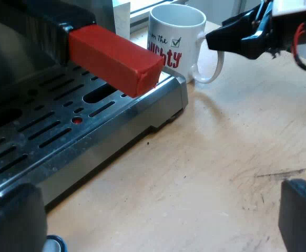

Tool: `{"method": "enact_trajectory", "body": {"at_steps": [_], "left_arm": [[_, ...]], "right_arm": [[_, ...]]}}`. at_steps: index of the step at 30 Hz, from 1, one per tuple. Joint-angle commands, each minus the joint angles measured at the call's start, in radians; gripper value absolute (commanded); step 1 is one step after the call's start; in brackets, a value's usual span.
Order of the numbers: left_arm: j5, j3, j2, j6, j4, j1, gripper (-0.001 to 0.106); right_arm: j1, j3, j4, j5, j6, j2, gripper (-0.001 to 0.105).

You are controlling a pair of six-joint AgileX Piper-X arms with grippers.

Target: Remove mug from coffee machine

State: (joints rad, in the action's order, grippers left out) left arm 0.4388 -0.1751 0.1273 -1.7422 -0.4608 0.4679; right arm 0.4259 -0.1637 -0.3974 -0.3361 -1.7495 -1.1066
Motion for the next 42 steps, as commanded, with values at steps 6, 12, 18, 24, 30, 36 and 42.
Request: {"method": "enact_trajectory", "body": {"at_steps": [6, 12, 18, 24, 30, 36, 42], "left_arm": [[0.006, -0.004, 0.004, -0.011, 0.026, 0.006, 0.09], [0.065, -0.004, 0.004, -0.011, 0.026, 0.006, 0.09], [0.141, -0.065, 0.004, -0.011, 0.0, 0.006, 0.09], [0.021, -0.198, 0.004, -0.107, -0.07, 0.006, 0.09], [-0.078, -0.261, 0.008, -0.108, -0.076, 0.006, 0.09], [-0.23, -0.429, 0.159, -0.108, -0.116, 0.004, 0.09], [-0.223, -0.522, 0.293, -0.125, -0.137, -0.089, 0.09]], "right_arm": [[-0.002, -0.121, 0.775, 0.04, 0.05, 0.379, 0.054], [-0.002, -0.273, 1.11, 0.138, 0.072, 0.51, 0.054], [-0.002, -0.458, 1.256, 0.133, 0.079, 0.534, 0.054], [-0.002, -0.617, 1.308, 0.133, 0.079, 0.534, 0.054], [-0.002, -0.689, 1.308, 0.136, 0.079, 0.515, 0.054], [-0.004, -0.739, 1.304, 0.162, 0.069, 0.386, 0.054], [-0.004, -0.763, 1.291, 0.162, 0.069, 0.299, 0.054]]}}
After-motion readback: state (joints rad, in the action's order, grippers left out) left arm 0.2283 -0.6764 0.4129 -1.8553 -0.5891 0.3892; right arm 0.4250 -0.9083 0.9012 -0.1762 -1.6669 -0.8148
